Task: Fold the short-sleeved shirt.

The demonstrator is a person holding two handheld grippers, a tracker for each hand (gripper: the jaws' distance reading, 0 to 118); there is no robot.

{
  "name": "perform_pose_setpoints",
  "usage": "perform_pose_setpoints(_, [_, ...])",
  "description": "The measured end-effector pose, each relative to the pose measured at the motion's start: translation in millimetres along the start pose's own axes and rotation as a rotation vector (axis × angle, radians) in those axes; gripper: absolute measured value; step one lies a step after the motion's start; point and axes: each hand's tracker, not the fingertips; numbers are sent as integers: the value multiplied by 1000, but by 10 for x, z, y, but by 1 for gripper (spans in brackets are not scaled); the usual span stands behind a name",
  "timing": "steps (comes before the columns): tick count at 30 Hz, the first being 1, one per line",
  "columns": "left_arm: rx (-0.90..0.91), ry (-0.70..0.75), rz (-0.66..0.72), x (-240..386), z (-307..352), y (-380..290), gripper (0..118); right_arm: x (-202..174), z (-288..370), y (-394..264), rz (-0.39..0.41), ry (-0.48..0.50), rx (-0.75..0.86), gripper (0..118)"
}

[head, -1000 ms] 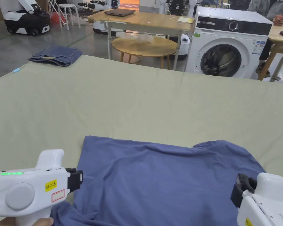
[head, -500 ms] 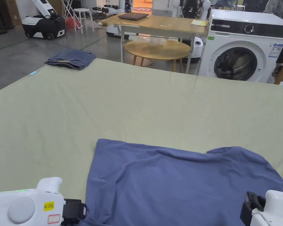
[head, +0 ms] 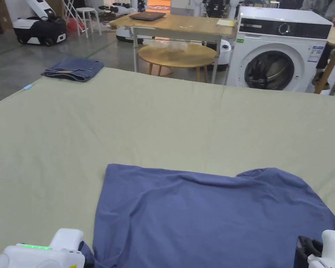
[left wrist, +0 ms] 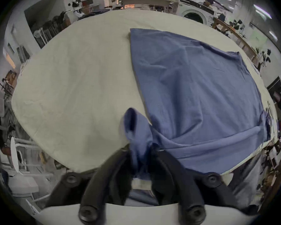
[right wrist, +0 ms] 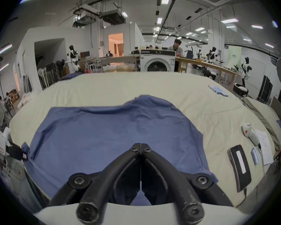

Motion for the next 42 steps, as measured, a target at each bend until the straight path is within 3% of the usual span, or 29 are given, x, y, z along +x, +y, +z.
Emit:
perform_pose_setpoints(1, [8,-27,2,2,3,-18,2,75,26,-37,5,-9,-17,0])
perform_pose_setpoints(3, [13,-17,4,-27,14,-39,1,203,77,-83,33,-45,-85,5])
perform_pose_setpoints(5, [14,-26,6,-26,28,-40,1,337,136,-160,47,-75,-158,29])
perform_pose_setpoints(6, [17,-28,5,-41,40,-47,1,406,161,-205,44,-85,-189,49])
perform_pose_setpoints(7, [22,-26,3,-46,46,-47,1,476,182,-254,31,-92,-222,59])
perform_pose_setpoints(8, [23,-28,3,-47,48,-50,1,537,200,-298,17,-99,-246,63])
perform_pose_setpoints(11, [26,-35,7,-74,54,-70,1,714,217,-495,-26,-89,-354,63])
perform_pose_setpoints(14, [26,-43,18,-93,61,-79,1,790,172,-703,-14,-106,-465,63])
perform_pose_setpoints(17, [27,-51,18,-108,63,-84,1,815,93,-826,-42,-87,-477,57])
perform_pose_setpoints(18, [27,-56,22,-125,59,-82,1,808,91,-831,-43,-87,-470,45])
perform_pose_setpoints(20, [28,-67,35,-151,70,-81,1,790,106,-791,-54,-62,-453,8])
perform_pose_setpoints(24, [46,-83,26,-170,135,-91,1,805,157,-734,-90,-30,-443,8])
perform_pose_setpoints(27, [99,-112,54,-194,275,-52,1,880,297,-626,-171,8,-375,7])
perform_pose_setpoints(35, [271,-180,52,-176,685,332,1,895,370,-73,-159,33,-265,7])
perform_pose_setpoints(42, [307,-176,79,-190,509,932,1,886,-82,432,-139,33,-217,7])
